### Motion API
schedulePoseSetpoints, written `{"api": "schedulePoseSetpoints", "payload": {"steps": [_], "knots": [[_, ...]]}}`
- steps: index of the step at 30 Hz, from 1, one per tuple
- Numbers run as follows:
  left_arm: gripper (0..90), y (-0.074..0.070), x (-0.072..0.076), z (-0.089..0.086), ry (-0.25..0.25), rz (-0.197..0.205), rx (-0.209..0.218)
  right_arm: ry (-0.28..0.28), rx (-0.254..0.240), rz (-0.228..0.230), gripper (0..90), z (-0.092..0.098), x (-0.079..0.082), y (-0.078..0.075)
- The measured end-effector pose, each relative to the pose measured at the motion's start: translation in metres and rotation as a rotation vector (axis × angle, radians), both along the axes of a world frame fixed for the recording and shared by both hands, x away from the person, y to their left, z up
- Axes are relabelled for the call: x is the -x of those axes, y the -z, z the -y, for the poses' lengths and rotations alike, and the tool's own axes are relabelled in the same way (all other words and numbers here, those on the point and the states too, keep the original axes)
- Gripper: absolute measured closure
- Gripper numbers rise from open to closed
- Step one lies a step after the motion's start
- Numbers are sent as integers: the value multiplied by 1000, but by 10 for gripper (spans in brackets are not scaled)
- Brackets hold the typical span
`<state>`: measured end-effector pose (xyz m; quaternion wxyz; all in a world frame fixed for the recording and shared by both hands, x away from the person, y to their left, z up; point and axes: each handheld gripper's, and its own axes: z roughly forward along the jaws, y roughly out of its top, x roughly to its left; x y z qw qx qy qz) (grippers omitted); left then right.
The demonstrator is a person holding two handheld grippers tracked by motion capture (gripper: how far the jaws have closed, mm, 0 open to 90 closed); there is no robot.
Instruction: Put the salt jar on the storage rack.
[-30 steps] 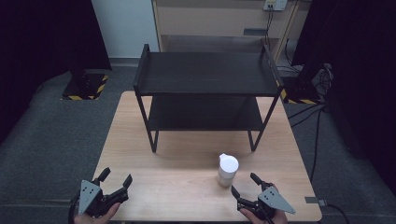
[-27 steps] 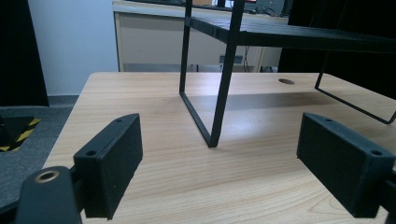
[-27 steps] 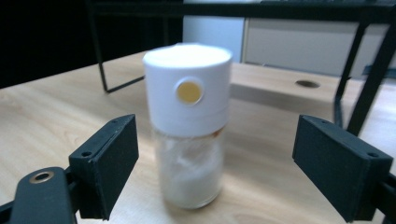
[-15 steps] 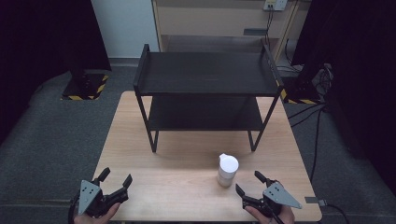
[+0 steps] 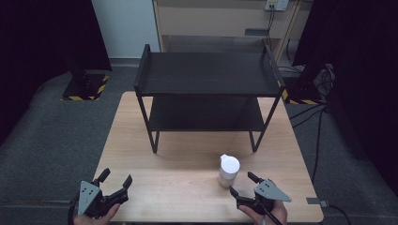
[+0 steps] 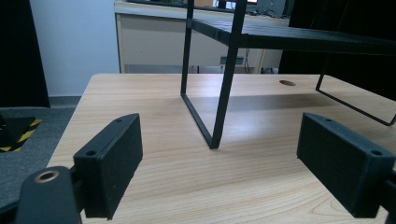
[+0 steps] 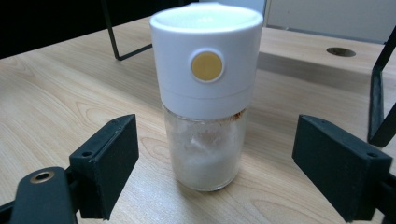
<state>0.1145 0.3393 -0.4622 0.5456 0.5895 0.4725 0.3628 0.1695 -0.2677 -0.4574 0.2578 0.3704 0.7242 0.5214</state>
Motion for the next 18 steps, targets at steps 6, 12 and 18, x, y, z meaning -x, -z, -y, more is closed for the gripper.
{"api": "schedulePoseSetpoints", "payload": {"steps": [6, 12, 18], "knots": [[130, 0, 0, 0, 1, 0, 0, -3, 10, -3, 143, -4, -7, 2], [130, 1, -1, 0, -1, -2, 3, -11, 16, -6, 141, -9, -16, 4], [130, 0, 0, -1, -2, -2, 3, -19, 15, -2, 161, -16, -26, 10]]}}
